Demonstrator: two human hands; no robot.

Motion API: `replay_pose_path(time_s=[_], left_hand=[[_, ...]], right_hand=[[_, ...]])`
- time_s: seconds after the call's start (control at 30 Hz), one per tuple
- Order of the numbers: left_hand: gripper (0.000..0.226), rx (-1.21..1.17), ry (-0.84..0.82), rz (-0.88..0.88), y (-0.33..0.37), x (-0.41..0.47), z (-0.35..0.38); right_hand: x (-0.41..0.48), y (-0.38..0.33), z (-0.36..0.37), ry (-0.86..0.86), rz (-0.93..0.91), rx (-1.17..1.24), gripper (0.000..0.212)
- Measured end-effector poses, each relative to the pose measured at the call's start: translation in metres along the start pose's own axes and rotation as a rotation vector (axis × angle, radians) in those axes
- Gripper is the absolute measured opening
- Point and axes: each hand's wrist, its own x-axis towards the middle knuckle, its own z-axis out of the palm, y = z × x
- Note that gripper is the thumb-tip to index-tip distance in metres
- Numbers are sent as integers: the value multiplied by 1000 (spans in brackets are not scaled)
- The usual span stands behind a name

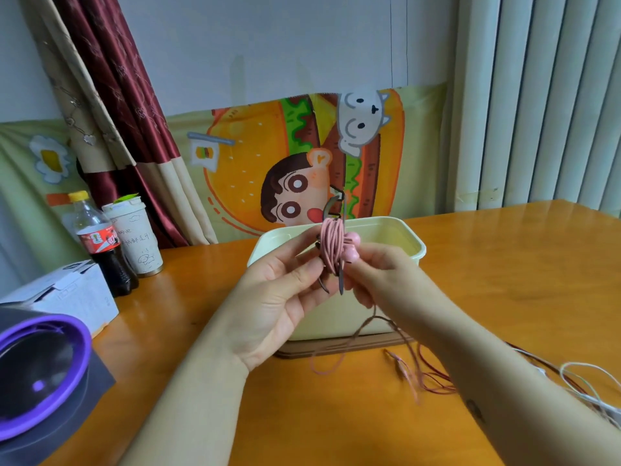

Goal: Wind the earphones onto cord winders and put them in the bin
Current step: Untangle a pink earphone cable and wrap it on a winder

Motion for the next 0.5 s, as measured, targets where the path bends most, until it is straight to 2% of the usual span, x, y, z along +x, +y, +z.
replay_pose_path(time_s=[0.1,0.23,0.4,0.5], left_hand=[[44,26,22,-2,2,-1,1],[42,117,28,-32,1,-2,4],[43,104,68,-68,-1,-1,1],[46,127,85,-82,-2,-1,1]], right_hand=[[-2,-2,6,-27,-73,-342,39],[-2,-6,6,-133,-7,-585,39],[-8,-14,2,-296,69,-672,32],[-10,-15,-1,-345,82,-713,18]])
